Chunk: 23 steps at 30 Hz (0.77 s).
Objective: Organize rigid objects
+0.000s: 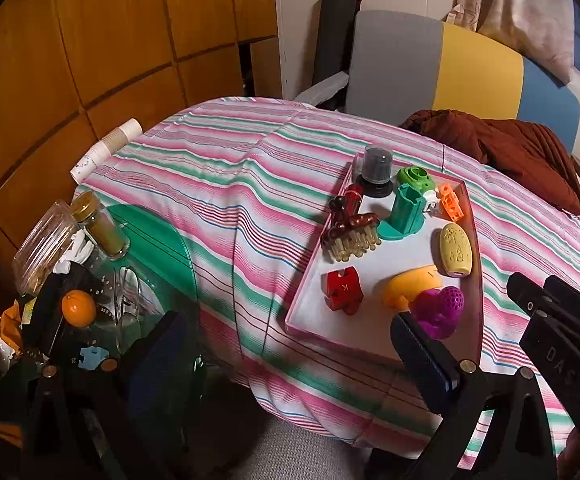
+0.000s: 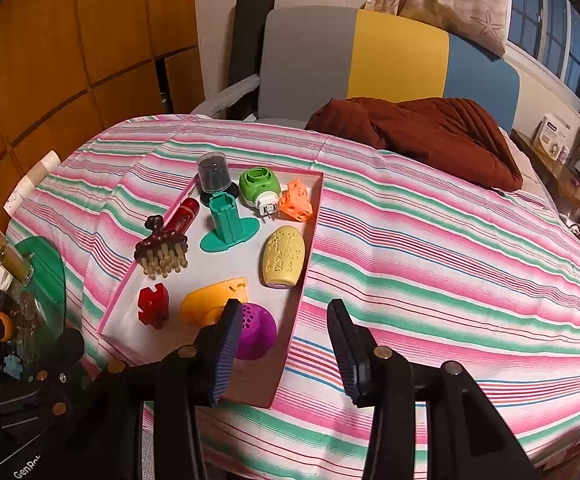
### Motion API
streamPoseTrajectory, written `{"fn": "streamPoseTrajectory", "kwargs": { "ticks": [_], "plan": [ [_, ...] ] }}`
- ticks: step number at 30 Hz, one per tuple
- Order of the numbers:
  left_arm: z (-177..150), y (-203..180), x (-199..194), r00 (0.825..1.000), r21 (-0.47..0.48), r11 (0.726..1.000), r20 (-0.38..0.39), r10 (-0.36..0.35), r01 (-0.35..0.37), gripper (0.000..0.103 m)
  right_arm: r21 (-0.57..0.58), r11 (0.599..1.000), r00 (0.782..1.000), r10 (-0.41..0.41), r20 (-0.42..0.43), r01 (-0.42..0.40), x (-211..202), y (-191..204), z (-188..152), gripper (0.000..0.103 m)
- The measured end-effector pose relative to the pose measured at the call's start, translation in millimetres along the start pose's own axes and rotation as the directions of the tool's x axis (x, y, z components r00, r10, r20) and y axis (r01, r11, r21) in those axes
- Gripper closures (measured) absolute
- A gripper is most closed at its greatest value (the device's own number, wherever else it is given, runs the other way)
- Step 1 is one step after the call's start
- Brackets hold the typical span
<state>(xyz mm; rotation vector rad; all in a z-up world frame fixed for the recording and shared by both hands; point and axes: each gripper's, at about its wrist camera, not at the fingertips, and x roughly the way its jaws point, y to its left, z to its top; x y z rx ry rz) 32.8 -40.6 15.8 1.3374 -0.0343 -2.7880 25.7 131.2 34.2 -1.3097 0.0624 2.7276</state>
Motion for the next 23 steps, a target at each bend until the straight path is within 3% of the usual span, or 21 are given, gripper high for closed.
{"fn": "streamPoseTrajectory", "kwargs": {
  "ticks": [17,23],
  "plan": [
    [7.0,-9.2,-0.5,0.999,0.030,0.998,-0.013,-0.047,0.047,0.000,0.029,0.999,0.999,-0.037,-0.004,0.037,1.7,-5.3,1.6,0.059],
    [4.4,-19.4,-8.8,0.999,0.073,0.997,0.043,-0.025,0.022,0.000,0.036,0.999,0.999,-0.032,-0.018,0.032,6.1,-6.2,1.5,0.059]
  ]
}}
